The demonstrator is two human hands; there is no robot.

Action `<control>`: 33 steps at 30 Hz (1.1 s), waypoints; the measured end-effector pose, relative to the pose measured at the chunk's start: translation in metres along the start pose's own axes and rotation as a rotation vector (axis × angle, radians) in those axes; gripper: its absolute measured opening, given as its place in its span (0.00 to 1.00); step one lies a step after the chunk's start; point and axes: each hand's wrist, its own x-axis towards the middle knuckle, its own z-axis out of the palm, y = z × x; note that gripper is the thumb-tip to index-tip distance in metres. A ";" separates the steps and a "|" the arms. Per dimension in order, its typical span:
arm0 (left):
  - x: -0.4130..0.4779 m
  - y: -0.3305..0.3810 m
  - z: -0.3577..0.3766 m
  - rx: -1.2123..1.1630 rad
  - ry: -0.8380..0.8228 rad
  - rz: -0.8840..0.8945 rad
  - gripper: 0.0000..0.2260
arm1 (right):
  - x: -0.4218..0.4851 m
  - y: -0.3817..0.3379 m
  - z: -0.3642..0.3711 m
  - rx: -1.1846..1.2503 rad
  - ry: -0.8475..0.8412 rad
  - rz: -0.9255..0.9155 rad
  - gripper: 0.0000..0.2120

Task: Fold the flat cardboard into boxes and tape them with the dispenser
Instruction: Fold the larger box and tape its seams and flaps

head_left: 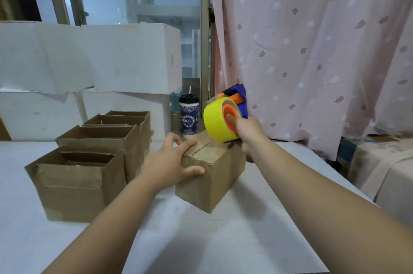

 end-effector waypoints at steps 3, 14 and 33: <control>-0.006 0.009 -0.001 0.040 0.066 -0.022 0.47 | -0.006 -0.003 -0.007 0.045 0.001 0.027 0.11; -0.023 0.049 0.002 -0.151 0.172 -0.074 0.33 | -0.026 -0.011 -0.033 -0.166 -0.017 -0.282 0.11; -0.016 0.054 -0.033 -1.315 0.242 -0.572 0.13 | -0.057 -0.003 -0.023 -0.511 -0.089 -0.693 0.25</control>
